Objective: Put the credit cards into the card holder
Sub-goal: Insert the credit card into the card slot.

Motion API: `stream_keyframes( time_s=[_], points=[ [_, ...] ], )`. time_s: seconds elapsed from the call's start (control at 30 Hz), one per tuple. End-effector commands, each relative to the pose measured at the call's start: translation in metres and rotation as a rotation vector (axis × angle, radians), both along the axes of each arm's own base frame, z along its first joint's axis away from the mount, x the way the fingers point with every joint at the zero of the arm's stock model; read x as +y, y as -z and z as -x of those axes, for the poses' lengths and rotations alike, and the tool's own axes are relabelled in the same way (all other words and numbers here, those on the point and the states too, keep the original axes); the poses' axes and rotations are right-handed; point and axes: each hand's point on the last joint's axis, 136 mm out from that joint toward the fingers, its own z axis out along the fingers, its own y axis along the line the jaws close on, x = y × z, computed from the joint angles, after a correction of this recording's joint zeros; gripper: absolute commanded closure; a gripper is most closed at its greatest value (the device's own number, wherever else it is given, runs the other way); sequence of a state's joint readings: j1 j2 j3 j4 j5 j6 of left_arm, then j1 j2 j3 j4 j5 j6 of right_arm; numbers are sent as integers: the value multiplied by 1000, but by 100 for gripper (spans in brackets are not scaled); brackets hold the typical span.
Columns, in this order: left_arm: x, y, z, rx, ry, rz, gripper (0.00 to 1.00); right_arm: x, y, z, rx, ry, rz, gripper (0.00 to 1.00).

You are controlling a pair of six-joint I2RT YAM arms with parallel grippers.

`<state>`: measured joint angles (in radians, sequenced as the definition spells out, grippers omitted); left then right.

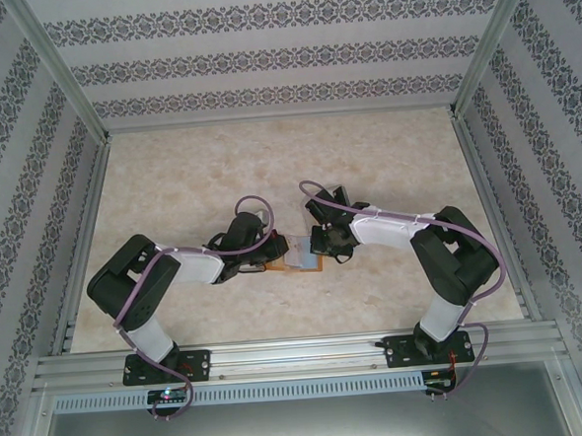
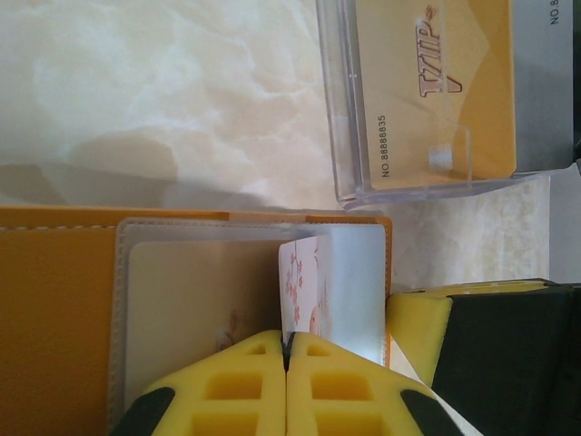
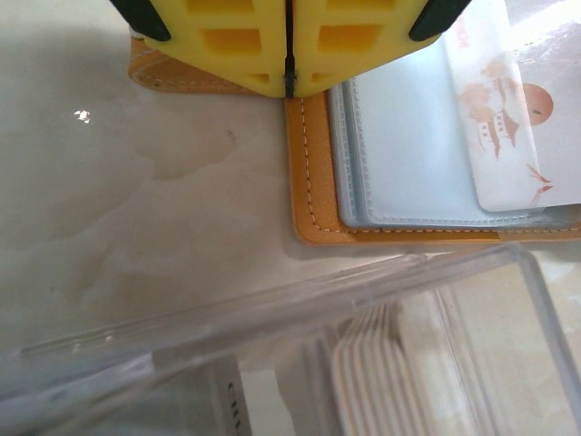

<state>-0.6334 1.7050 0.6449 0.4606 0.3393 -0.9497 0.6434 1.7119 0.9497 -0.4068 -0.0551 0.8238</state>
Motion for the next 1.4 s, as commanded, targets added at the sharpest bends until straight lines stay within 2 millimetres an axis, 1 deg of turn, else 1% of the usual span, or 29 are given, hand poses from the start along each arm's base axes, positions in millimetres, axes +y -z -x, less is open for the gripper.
stream_keyframes(
  time_s=[0.0, 0.3, 0.37, 0.4, 0.43, 0.47, 0.53, 0.7, 0.73, 0.77, 0.87, 1.13, 1.23, 1.37],
  points=[
    [-6, 16, 12, 45, 43, -41, 92, -8, 16, 13, 58, 14, 21, 92],
    [-19, 15, 15, 50, 94, -76, 85, -3, 15, 13, 57, 19, -10, 92],
    [-12, 19, 16, 65, 65, -118, 79, -4, 16, 13, 59, 23, -5, 92],
    [-6, 22, 16, 77, 41, -140, 78, -5, 16, 13, 58, 22, -3, 92],
    [-2, 23, 17, 76, 28, -156, 78, -5, 16, 13, 59, 23, -2, 92],
    [4, 24, 18, 77, 12, -174, 73, -5, 16, 13, 59, 22, -3, 91],
    [7, 21, 18, 68, 6, -182, 71, -4, 15, 13, 59, 23, -6, 91],
    [5, 19, 20, 72, 31, -192, 73, -3, 14, 12, 58, 19, -12, 91],
    [5, 19, 21, 78, 34, -192, 76, -3, 14, 11, 58, 20, -13, 91],
    [3, 20, 21, 80, 42, -186, 81, -3, 14, 12, 60, 19, -14, 91],
    [-6, 19, 20, 82, 63, -163, 86, -2, 14, 12, 59, 17, -16, 91],
    [-29, 26, 22, 121, 139, -127, 87, 0, 16, 12, 63, 15, -27, 91],
    [-32, 29, 24, 130, 145, -126, 87, 1, 16, 12, 63, 19, -28, 91],
    [-29, 26, 23, 121, 133, -135, 86, -3, 17, 12, 63, 23, -6, 91]
  ],
)
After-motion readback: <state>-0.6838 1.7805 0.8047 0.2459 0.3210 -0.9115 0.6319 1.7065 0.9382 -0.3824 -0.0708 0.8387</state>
